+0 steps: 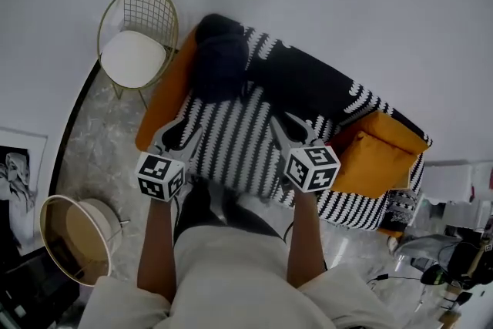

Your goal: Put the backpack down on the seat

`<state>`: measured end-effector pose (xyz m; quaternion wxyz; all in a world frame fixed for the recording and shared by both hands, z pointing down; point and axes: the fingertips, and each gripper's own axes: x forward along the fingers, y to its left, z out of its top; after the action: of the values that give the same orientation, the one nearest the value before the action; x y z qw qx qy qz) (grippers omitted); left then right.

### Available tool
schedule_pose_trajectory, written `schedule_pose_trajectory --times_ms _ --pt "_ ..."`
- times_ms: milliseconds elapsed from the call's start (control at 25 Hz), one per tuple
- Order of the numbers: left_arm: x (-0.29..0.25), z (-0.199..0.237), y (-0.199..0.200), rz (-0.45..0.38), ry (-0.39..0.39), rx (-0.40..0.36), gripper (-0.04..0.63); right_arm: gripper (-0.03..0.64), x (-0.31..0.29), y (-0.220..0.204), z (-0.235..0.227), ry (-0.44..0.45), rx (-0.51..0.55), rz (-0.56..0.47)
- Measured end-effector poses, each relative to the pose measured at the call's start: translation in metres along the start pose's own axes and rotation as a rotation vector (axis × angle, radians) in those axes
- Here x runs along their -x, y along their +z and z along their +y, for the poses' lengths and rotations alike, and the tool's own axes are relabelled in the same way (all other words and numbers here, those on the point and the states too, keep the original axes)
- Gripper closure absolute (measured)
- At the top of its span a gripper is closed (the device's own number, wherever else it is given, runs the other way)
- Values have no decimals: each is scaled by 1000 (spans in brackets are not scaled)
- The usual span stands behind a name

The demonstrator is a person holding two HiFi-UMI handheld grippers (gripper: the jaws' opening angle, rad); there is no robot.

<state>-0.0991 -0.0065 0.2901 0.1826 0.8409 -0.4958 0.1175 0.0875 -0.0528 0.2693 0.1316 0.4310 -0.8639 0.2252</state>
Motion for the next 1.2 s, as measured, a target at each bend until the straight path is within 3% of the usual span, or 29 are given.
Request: schedule_pose_trajectory --times_ms 320,720,1200 --pt "36 -23 56 -107 -2 -99 587 599 53 49 49 -1 89 -61" --pt "126 -30 95 -198 -53 -188 592 609 108 71 134 -69 96 -201" --pt "214 -57 112 -297 -79 -298 591 609 154 65 219 -82 198 -233"
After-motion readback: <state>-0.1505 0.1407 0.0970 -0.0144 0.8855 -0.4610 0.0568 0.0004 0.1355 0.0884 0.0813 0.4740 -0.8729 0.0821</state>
